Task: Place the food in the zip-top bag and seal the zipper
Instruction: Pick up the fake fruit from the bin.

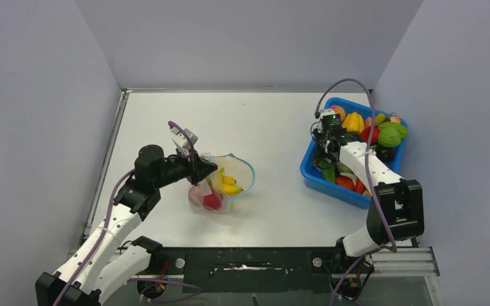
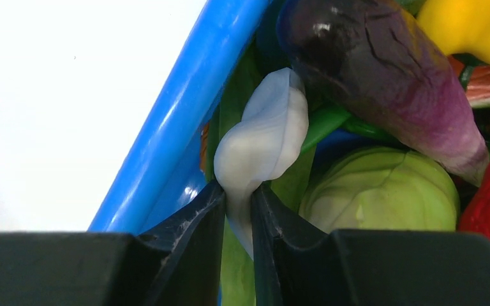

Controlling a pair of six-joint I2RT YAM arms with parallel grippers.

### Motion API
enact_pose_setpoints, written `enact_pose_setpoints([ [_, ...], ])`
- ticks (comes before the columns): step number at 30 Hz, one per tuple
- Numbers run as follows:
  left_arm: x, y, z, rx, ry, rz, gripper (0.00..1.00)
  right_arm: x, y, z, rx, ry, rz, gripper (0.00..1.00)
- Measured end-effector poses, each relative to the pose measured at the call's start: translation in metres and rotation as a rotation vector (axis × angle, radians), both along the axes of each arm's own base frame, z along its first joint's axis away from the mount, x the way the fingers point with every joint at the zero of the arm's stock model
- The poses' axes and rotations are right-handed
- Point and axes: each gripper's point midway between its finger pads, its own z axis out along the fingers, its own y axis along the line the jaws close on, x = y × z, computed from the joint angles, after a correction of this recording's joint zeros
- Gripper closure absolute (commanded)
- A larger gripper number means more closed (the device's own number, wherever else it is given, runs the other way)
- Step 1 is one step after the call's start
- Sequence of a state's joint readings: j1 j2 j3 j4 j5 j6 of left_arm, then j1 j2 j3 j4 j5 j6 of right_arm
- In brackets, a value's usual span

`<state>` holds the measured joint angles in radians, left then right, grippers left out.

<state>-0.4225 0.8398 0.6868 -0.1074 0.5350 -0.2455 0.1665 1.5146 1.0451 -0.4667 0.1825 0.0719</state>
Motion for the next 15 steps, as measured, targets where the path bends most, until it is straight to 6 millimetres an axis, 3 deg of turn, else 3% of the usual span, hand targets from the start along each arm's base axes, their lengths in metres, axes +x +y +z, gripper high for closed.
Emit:
enact_pose_setpoints([
  [5,0.0,0.0,0.0,0.002,-0.002,0.0,1.0,-0.014,0.002,0.017,0.018,-0.007,-0.001,0.83],
  [15,0.001,0.0,0.0,0.003,-0.001,0.002,1.0,-0.047,0.019,0.073,0.155,-0.103,0.024,0.83],
])
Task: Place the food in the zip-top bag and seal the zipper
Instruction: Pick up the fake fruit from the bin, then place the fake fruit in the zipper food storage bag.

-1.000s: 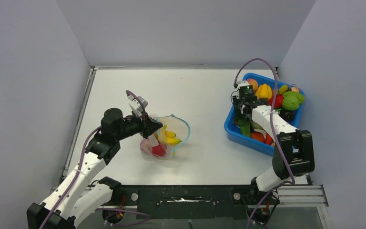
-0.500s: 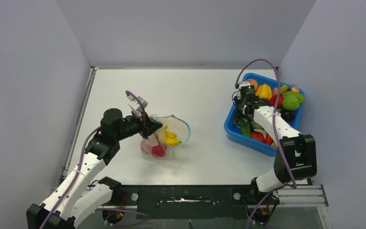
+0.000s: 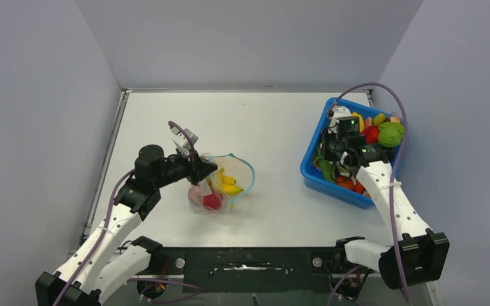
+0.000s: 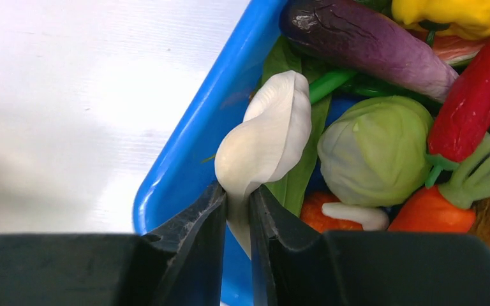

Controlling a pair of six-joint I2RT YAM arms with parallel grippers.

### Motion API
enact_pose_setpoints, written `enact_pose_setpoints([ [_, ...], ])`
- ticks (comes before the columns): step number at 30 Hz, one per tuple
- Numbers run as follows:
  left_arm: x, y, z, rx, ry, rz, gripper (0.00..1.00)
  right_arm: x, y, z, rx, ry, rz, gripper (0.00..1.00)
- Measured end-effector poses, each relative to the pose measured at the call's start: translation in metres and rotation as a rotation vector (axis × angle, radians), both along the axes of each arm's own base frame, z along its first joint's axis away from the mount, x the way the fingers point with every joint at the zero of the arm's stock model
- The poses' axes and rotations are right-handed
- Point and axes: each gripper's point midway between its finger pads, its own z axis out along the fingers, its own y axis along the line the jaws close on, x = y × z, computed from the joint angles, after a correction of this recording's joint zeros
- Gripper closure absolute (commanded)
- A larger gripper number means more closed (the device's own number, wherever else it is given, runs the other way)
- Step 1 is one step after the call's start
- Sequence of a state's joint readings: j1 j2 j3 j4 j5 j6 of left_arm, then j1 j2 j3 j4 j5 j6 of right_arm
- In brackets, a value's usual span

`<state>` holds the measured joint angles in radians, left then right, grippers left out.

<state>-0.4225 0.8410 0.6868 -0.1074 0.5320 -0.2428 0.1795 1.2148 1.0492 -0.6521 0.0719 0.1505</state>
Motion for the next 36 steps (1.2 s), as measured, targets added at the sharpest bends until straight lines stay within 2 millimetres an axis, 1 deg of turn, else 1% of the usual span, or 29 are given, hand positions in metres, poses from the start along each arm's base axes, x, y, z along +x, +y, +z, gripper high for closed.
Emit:
enact_pose_setpoints([
  [5,0.0,0.0,0.0,-0.002,0.004,0.001,1.0,-0.014,0.012,0.03,0.086,-0.08,0.011,0.84],
  [9,0.001,0.0,0.0,-0.006,0.008,0.01,1.0,-0.026,0.028,0.053,0.167,-0.142,0.049,0.84],
  [12,0.003,0.0,0.0,-0.015,0.014,0.025,1.0,-0.035,0.043,0.066,0.227,-0.174,0.088,0.85],
  [14,0.005,0.0,0.0,-0.023,0.02,0.034,1.0,-0.041,0.057,0.074,0.274,-0.188,0.121,0.85],
  [16,0.007,-0.001,0.001,-0.035,0.027,0.04,1.0,-0.047,0.076,0.079,0.324,-0.193,0.164,0.85],
  [18,0.008,-0.002,0.0,-0.041,0.037,0.045,1.0,-0.053,0.098,0.083,0.379,-0.196,0.218,0.85],
  [21,0.01,-0.003,-0.002,-0.046,0.058,0.05,1.0,-0.065,0.131,0.082,0.458,-0.189,0.3,0.83],
  [23,0.01,-0.003,-0.004,-0.05,0.072,0.055,1.0,-0.077,0.155,0.08,0.503,-0.169,0.368,0.83],
  [27,0.011,-0.004,-0.001,-0.066,0.082,0.063,1.0,-0.091,0.188,0.08,0.553,-0.138,0.45,0.82],
  [32,0.013,-0.004,0.002,-0.089,0.087,0.079,1.0,-0.109,0.229,0.086,0.622,-0.122,0.563,0.81],
  [34,0.015,-0.005,0.004,-0.096,0.087,0.081,1.0,-0.116,0.242,0.084,0.633,-0.11,0.605,0.8],
  [36,0.016,-0.006,0.003,-0.1,0.092,0.08,1.0,-0.121,0.255,0.078,0.635,-0.087,0.641,0.8],
])
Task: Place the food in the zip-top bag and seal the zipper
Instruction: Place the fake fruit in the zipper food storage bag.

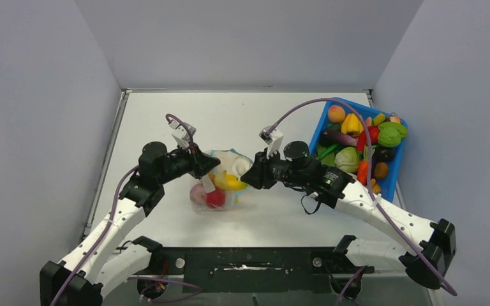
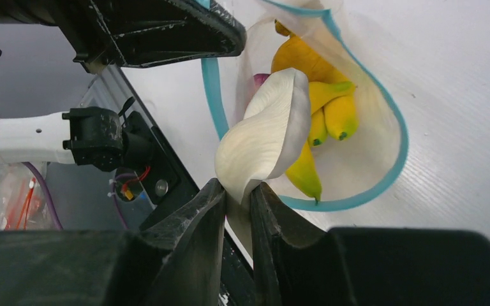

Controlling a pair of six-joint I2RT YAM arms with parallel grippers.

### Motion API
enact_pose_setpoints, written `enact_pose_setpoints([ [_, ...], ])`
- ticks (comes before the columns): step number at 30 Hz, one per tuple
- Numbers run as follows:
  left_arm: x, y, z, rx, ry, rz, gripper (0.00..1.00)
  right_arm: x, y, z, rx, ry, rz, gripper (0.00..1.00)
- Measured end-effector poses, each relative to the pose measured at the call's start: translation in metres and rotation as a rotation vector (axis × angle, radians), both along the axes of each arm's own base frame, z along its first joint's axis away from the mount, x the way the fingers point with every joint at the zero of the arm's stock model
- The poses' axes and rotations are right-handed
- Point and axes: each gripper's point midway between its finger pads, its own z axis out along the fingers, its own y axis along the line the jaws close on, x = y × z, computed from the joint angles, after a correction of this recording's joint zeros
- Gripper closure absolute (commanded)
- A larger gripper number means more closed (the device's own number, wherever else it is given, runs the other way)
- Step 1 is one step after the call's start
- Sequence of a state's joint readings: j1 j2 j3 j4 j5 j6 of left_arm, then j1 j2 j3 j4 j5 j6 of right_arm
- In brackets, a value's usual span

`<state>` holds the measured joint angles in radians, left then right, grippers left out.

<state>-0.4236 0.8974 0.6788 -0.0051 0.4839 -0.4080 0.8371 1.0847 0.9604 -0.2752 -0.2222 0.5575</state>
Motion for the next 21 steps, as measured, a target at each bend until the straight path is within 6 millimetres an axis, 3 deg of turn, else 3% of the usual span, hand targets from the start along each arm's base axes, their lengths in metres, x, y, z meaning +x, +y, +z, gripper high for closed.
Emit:
enact_pose_setpoints([
  [5,0.002,-0.002,-0.002,0.001,0.013,-0.004,1.0,-0.003,0.019,-0.021,-0.053,0.029,0.064,0.79],
  [14,-0.004,-0.003,0.01,-0.024,-0.018,-0.023,1.0,0.013,0.033,-0.029,-0.103,0.004,0.082,0.73],
  [21,-0.008,-0.003,0.014,-0.035,-0.026,-0.034,1.0,0.029,0.041,-0.037,-0.178,-0.016,0.081,0.56],
])
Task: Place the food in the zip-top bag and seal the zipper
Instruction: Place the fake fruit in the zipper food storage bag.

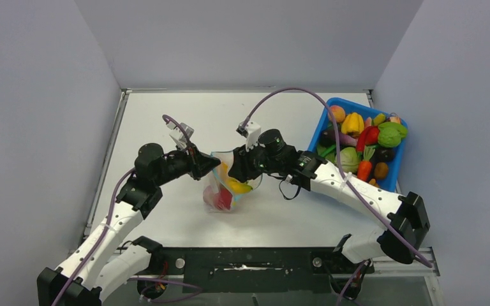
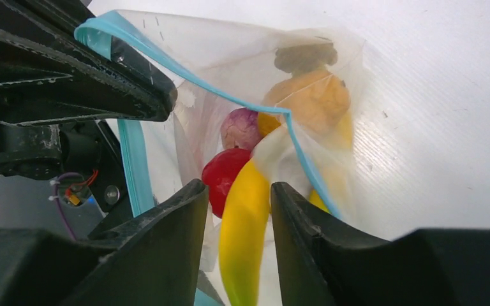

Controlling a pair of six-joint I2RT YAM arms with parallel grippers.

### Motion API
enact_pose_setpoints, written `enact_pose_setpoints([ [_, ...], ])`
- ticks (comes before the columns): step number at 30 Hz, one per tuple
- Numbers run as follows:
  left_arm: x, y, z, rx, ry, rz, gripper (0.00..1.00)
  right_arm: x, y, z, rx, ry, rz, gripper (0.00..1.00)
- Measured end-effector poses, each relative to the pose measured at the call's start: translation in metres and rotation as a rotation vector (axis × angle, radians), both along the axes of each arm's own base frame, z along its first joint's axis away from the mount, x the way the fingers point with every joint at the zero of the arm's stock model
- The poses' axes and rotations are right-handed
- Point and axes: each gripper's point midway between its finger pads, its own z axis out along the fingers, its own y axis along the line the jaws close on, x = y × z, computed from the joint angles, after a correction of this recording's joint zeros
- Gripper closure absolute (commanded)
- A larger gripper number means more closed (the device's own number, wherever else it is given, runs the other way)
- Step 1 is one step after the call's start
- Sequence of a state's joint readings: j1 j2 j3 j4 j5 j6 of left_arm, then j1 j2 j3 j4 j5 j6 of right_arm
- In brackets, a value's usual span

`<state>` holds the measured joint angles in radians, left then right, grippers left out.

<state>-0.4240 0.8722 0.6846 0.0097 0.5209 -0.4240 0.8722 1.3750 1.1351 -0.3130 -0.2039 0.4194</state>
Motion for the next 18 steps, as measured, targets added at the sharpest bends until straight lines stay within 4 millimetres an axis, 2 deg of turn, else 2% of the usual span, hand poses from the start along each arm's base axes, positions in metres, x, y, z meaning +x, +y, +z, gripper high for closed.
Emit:
enact_pose_setpoints([
  [6,0.001,0.003,-0.001,0.014,-0.01,0.014,1.0,0.005,-0.008,0.004,-0.034,-0.025,-0.032,0.55],
  [11,0.006,0.007,-0.003,0.03,-0.013,0.049,1.0,0.007,-0.029,0.01,-0.074,-0.042,-0.116,0.55],
  [15,0.008,0.008,-0.004,0.035,-0.018,0.062,1.0,0.011,-0.052,0.027,-0.064,-0.059,-0.244,0.55],
  [18,0.009,0.009,-0.004,0.037,-0.02,0.065,1.0,0.012,-0.062,0.034,-0.034,-0.06,-0.311,0.55],
])
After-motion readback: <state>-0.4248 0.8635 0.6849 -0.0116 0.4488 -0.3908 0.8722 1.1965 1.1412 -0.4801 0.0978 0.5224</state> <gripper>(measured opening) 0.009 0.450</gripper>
